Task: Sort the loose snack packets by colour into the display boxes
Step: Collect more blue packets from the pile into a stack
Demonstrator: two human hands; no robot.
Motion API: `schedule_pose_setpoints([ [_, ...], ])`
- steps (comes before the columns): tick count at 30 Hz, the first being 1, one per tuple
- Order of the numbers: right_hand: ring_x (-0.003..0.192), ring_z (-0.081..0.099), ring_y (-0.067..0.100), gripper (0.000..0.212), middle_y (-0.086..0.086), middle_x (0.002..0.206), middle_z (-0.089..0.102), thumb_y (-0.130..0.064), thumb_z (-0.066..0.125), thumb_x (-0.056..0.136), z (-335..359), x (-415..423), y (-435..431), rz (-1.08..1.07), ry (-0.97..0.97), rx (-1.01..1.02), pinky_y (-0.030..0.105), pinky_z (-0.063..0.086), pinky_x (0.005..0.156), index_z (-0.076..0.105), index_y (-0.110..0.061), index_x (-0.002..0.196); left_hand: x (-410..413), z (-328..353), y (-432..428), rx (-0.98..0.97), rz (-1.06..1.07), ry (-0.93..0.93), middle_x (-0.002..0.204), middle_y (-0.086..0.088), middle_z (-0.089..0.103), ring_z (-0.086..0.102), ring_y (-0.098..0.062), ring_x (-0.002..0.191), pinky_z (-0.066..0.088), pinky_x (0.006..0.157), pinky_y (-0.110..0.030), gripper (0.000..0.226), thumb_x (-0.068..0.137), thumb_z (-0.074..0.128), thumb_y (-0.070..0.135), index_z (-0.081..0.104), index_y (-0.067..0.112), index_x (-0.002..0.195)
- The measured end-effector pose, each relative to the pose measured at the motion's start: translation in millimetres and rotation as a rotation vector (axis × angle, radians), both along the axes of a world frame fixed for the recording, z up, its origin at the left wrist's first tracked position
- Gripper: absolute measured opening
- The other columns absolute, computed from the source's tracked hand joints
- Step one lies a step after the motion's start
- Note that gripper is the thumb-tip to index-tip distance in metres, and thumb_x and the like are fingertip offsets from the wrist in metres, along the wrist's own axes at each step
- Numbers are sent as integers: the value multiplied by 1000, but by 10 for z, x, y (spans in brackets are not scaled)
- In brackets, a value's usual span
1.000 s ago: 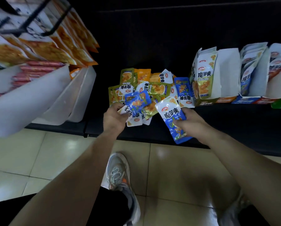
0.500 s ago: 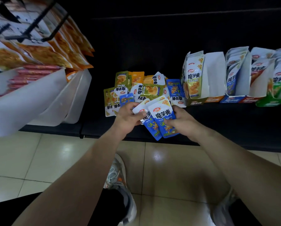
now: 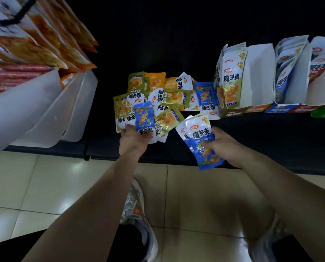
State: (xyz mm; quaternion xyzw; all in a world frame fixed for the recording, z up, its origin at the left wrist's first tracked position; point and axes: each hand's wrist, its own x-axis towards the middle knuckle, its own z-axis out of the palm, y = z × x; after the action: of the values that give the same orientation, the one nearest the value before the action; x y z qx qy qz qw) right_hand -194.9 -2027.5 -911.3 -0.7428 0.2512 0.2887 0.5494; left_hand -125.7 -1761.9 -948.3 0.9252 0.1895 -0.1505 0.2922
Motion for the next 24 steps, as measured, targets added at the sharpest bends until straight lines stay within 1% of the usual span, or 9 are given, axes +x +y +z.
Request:
schedule_pose_setpoints([
  [2,97,72,23,22,2,110,71,-17,65,96,-23,-11,-43,15,20,-22,51,56,92,55,-22,115,21,-30,-49,75,-39,13,129,-13,49,50,-34,120,49,92,-45,78,74,78,52,44,8,129],
  [5,95,72,21,24,1,110,71,-17,65,96,-17,-32,-93,22,41,-57,49,57,92,54,-22,116,38,-48,-88,76,-22,31,132,-13,49,45,-34,126,45,94,-43,80,71,85,41,40,8,129],
  [7,96,72,21,27,2,111,70,-16,66,95,13,-49,-132,18,48,-72,48,57,91,54,-20,120,9,-38,-82,26,7,48,123,-11,55,52,-31,116,49,86,-41,71,72,86,31,39,11,122],
  [10,97,71,21,31,1,113,70,-14,66,95,126,-71,-174,20,28,-68,48,57,92,53,-21,122,-59,55,-42,-86,61,19,106,-7,61,58,-20,79,45,64,-31,46,82,77,14,42,15,113],
  [13,99,70,19,36,-2,113,69,-10,63,95,353,-102,-180,49,-26,-70,46,56,94,51,-24,127,-45,287,28,-148,85,-78,107,-2,64,59,-17,81,43,61,-23,28,88,67,6,56,19,110],
  [16,102,69,20,47,-5,116,68,-11,62,95,712,-148,-148,104,-84,-83,46,56,94,46,-32,135,-32,680,93,-224,22,-143,107,5,63,59,-12,86,42,60,-12,24,88,70,7,62,21,106],
  [19,104,68,24,37,-1,115,67,-13,62,96,1227,-210,-99,176,-126,-99,42,57,86,49,-26,128,-125,1258,81,-385,-43,-197,100,1,68,66,-13,89,55,77,-28,21,86,75,12,65,13,104],
  [20,105,67,23,33,0,116,67,-13,62,97,1421,-246,-74,196,-146,-85,40,56,84,49,-26,125,-189,1461,55,-442,-82,-203,95,0,72,69,-12,85,58,77,-31,14,86,74,13,68,14,99],
  [24,107,67,17,26,-2,114,71,-4,61,97,2138,-515,29,239,-258,48,42,54,97,58,-28,106,-567,2217,-114,-705,-243,-119,94,-11,75,73,-26,85,61,78,-51,8,89,73,12,70,19,87],
])
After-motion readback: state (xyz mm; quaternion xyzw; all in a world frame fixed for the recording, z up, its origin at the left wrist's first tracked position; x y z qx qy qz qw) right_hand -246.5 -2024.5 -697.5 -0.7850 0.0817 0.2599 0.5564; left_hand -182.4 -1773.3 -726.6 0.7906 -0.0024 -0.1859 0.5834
